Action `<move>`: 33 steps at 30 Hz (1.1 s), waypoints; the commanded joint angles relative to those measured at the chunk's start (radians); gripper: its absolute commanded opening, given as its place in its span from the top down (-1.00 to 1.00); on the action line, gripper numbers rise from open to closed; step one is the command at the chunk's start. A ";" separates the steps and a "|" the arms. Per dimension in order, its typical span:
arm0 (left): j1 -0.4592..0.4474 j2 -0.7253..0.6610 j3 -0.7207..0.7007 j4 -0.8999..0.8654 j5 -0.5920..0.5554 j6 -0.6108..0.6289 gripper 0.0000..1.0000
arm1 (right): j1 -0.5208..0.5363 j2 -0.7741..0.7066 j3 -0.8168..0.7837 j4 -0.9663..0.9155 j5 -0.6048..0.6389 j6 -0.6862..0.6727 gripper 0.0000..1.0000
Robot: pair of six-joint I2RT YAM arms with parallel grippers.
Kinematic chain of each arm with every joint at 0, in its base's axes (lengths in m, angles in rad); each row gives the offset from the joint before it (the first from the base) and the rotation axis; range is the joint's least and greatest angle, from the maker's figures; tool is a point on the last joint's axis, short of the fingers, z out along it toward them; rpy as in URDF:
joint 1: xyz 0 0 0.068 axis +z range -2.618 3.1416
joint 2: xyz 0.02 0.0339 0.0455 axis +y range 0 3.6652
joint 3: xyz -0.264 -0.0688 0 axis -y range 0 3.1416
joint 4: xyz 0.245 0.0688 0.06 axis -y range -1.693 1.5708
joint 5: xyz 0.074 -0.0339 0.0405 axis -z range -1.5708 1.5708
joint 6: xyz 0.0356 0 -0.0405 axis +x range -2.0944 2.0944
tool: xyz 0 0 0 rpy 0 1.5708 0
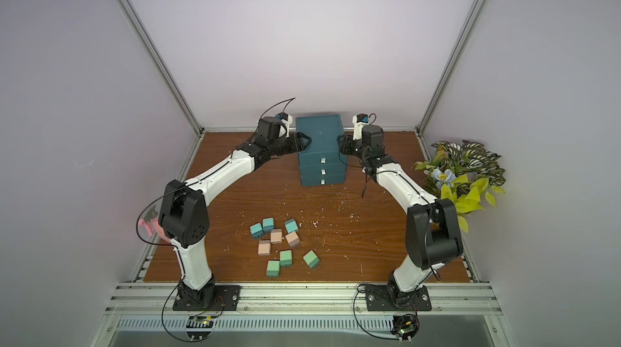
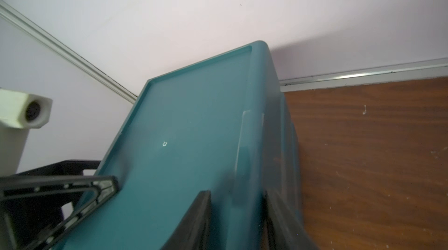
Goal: Place the plugs into the drawer by color
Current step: Move the storage box to the center of the board.
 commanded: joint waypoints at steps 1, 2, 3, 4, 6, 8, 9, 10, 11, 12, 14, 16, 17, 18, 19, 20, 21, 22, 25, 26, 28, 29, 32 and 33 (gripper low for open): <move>-0.037 0.047 0.082 0.054 0.120 0.002 -0.39 | 0.070 0.124 0.135 0.033 -0.178 0.008 0.18; -0.035 0.057 0.094 0.054 0.117 0.001 -0.39 | 0.070 0.164 0.184 0.021 -0.185 0.008 0.19; -0.032 0.061 0.101 0.054 0.113 -0.001 -0.39 | 0.070 0.192 0.226 0.009 -0.190 0.005 0.19; -0.028 0.063 0.101 0.057 0.109 -0.002 -0.39 | 0.070 0.226 0.270 -0.013 -0.190 0.000 0.20; -0.019 0.059 0.097 0.055 0.100 -0.003 -0.39 | 0.069 0.259 0.337 -0.061 -0.179 -0.023 0.20; -0.005 0.050 0.083 0.054 0.094 -0.001 -0.40 | 0.057 0.256 0.377 -0.099 -0.148 -0.051 0.20; 0.002 0.043 0.075 0.053 0.090 0.001 -0.40 | 0.048 0.246 0.385 -0.108 -0.138 -0.061 0.19; 0.010 0.036 0.066 0.052 0.087 0.004 -0.41 | 0.037 0.231 0.390 -0.116 -0.123 -0.071 0.19; 0.017 0.027 0.056 0.053 0.082 0.009 -0.42 | 0.023 0.214 0.399 -0.125 -0.106 -0.079 0.18; 0.023 0.020 0.048 0.053 0.079 0.013 -0.42 | 0.013 0.197 0.404 -0.132 -0.093 -0.086 0.18; 0.034 0.007 0.032 0.053 0.070 0.020 -0.42 | -0.001 0.152 0.396 -0.141 -0.044 -0.100 0.17; 0.039 -0.001 0.027 0.047 0.061 0.030 -0.44 | -0.004 0.090 0.352 -0.124 -0.003 -0.104 0.16; 0.040 -0.005 0.026 0.043 0.055 0.035 -0.46 | -0.004 0.051 0.309 -0.094 0.015 -0.097 0.14; 0.041 -0.007 0.024 0.043 0.052 0.039 -0.47 | -0.004 0.014 0.263 -0.055 0.028 -0.081 0.12; 0.040 -0.009 0.022 0.045 0.048 0.040 -0.47 | -0.004 -0.030 0.196 0.002 0.038 -0.059 0.10; 0.041 -0.009 0.022 0.047 0.045 0.040 -0.48 | -0.004 -0.072 0.132 0.058 0.050 -0.037 0.09; 0.041 -0.008 0.022 0.048 0.045 0.038 -0.48 | -0.004 -0.105 0.082 0.099 0.061 -0.016 0.09; 0.041 -0.008 0.023 0.048 0.045 0.038 -0.48 | -0.003 -0.141 0.026 0.145 0.070 0.008 0.09; 0.041 -0.011 0.020 0.042 0.047 0.041 -0.49 | 0.019 -0.227 -0.132 0.265 0.072 0.083 0.10; 0.041 -0.013 0.017 0.041 0.044 0.043 -0.50 | 0.034 -0.255 -0.196 0.317 0.075 0.114 0.10; 0.041 -0.015 0.016 0.036 0.036 0.049 -0.50 | 0.059 -0.293 -0.315 0.429 0.078 0.183 0.10; 0.043 -0.015 0.015 0.036 0.036 0.051 -0.51 | 0.070 -0.305 -0.367 0.485 0.078 0.220 0.10; 0.044 -0.009 0.023 0.040 0.035 0.050 -0.51 | 0.096 -0.313 -0.495 0.645 0.081 0.335 0.11; 0.044 -0.005 0.026 0.043 0.035 0.047 -0.50 | 0.102 -0.306 -0.524 0.696 0.075 0.371 0.11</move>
